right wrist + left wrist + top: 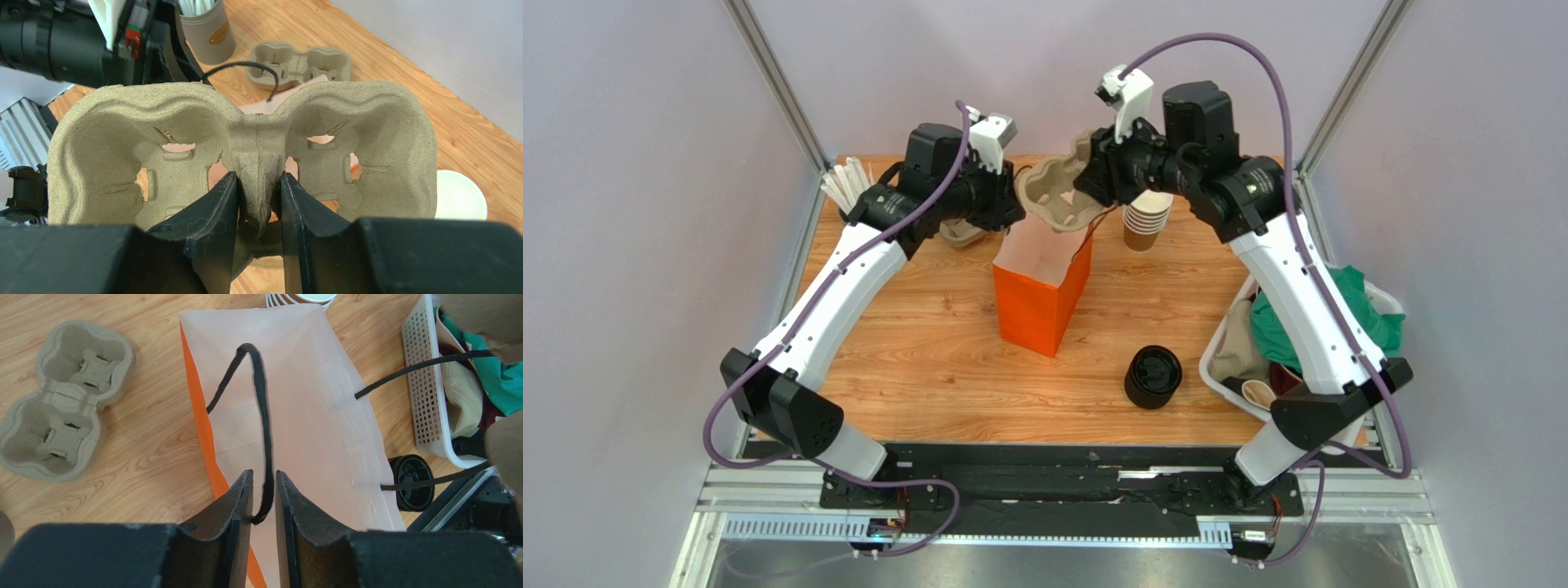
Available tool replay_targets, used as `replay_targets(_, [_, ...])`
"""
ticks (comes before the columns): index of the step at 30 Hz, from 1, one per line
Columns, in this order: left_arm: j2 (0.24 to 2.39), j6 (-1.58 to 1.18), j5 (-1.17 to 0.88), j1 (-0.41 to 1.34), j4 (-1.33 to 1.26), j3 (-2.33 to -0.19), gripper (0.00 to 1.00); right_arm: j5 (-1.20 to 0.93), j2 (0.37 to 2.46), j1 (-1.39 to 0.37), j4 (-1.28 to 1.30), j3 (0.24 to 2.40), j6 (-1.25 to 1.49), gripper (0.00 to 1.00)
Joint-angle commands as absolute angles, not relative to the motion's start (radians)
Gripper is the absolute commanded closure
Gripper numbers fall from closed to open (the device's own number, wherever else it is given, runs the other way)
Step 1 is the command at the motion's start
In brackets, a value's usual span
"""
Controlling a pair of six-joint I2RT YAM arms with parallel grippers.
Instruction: Pack the takeout coffee
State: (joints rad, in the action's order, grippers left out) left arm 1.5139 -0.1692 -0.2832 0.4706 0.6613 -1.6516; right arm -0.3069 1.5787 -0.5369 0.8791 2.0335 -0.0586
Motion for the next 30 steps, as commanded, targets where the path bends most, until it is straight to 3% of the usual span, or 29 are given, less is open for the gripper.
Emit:
replay_targets(1, [1.482,-0.14,-0.31,0.463,0.637,-1.657,0.69,-0.29,1.634,-0.561,0.885,2.164,-0.086,0.68])
replay_targets(5, [1.479,-0.143,-0.327,0.439,0.627,-1.686,0.53,-0.259,1.67,-0.574,0.902,2.207,-0.113,0.67])
replay_targets(10, [1.457,-0.163,-0.353,0.381,0.589,-1.678,0.41,-0.238,1.715,-0.587,0.931,2.203,-0.17,0.68])
replay_targets(26, [1.45,-0.166,-0.416,0.353,0.519,-1.634,0.39,-0.118,1.861,-0.664,1.054,2.28,-0.382,0.67])
replay_targets(30, [1.451,-0.17,-0.413,0.353,0.514,-1.632,0.43,-0.084,1.878,-0.678,1.051,2.279,-0.41,0.67])
